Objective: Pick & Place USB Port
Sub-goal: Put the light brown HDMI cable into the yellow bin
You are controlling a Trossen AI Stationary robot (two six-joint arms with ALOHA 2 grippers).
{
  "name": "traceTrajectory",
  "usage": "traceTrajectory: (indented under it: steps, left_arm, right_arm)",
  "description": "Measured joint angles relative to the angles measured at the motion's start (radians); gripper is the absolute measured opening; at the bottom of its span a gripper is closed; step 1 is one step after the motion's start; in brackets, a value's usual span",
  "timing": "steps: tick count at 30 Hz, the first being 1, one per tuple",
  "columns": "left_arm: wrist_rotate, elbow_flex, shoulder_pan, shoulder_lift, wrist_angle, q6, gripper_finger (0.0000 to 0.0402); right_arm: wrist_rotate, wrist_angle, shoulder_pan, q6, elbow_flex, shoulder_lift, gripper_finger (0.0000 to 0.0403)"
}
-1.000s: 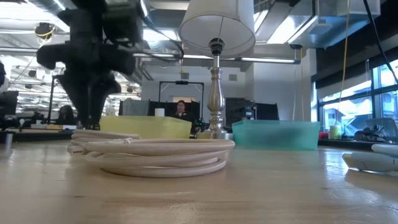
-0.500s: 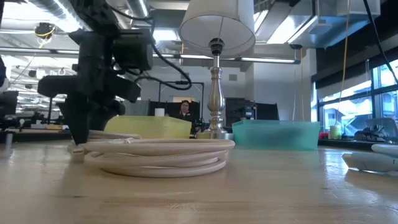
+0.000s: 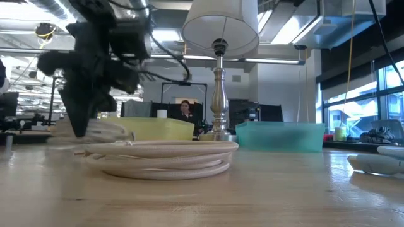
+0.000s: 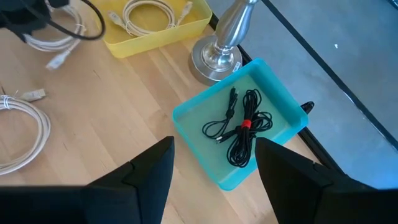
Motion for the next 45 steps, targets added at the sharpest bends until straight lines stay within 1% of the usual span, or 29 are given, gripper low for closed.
traceTrajectory:
  steps: [3, 7, 8, 11, 14, 17, 20, 23, 25, 28, 32, 35, 40, 43, 45]
  left_arm:
    - [0.033, 0.000, -0.024, -0.070, -0.028, -0.053, 0.0012]
    - [0.052, 0.043, -0.064, -0.179, -0.131, -0.143, 0.0012]
    - [0.048, 0.062, -0.075, -0.209, -0.154, -0.163, 0.0012]
    - [-0.014, 0.129, -0.112, -0.289, -0.229, -0.222, 0.0012]
    - [-0.123, 0.214, -0.138, -0.352, -0.254, -0.241, 0.0012]
    - [-0.259, 0.302, -0.139, -0.389, -0.254, -0.208, 0.0012]
    - [-0.420, 0.380, -0.114, -0.401, -0.254, -0.098, 0.0012]
    - [-0.568, 0.424, -0.060, -0.400, -0.252, 0.034, 0.0012]
    - [-0.616, 0.428, -0.003, -0.392, -0.244, 0.110, 0.0012]
    - [-0.599, 0.419, 0.111, -0.368, -0.246, 0.182, 0.0012]
    - [-0.459, 0.386, 0.271, -0.303, -0.235, 0.256, 0.0012]
    - [-0.375, 0.360, 0.359, -0.232, -0.181, 0.326, 0.0012]
    - [-0.230, 0.336, 0.447, -0.098, -0.016, 0.405, 0.0012]
    - [-0.172, 0.336, 0.479, -0.011, 0.032, 0.413, 0.0012]
    - [-0.152, 0.336, 0.497, 0.046, 0.031, 0.414, 0.0012]
  right_arm:
    - [0.000, 0.000, 0.000, -0.002, 0.000, 0.000, 0.0228]
    - [0.000, 0.000, 0.000, -0.002, 0.000, 0.000, 0.0228]
    - [0.002, 0.000, 0.000, -0.002, 0.000, 0.000, 0.0228]
    - [0.003, 0.000, 0.000, -0.002, 0.000, 0.000, 0.0228]
    - [0.003, 0.000, 0.000, -0.002, 0.000, 0.000, 0.0228]
    - [0.010, 0.000, 0.000, -0.002, 0.000, 0.000, 0.0228]
    - [0.010, 0.000, 0.000, -0.001, 0.000, 0.000, 0.0228]
    - [0.010, 0.000, 0.000, 0.000, 0.000, 0.000, 0.0228]
    - [0.010, 0.000, 0.000, 0.002, 0.000, 0.000, 0.0228]
    - [0.010, 0.000, 0.000, 0.003, 0.000, 0.000, 0.0228]
    - [0.010, 0.000, 0.000, 0.003, 0.000, 0.000, 0.0228]
    - [0.010, 0.000, 0.000, 0.006, 0.000, 0.000, 0.0228]
    - [0.007, 0.000, 0.000, 0.025, 0.000, 0.000, 0.0228]
    - [-0.013, 0.000, 0.000, 0.029, 0.000, 0.000, 0.0228]
    - [-0.029, 0.000, 0.000, 0.029, 0.000, 0.000, 0.0228]
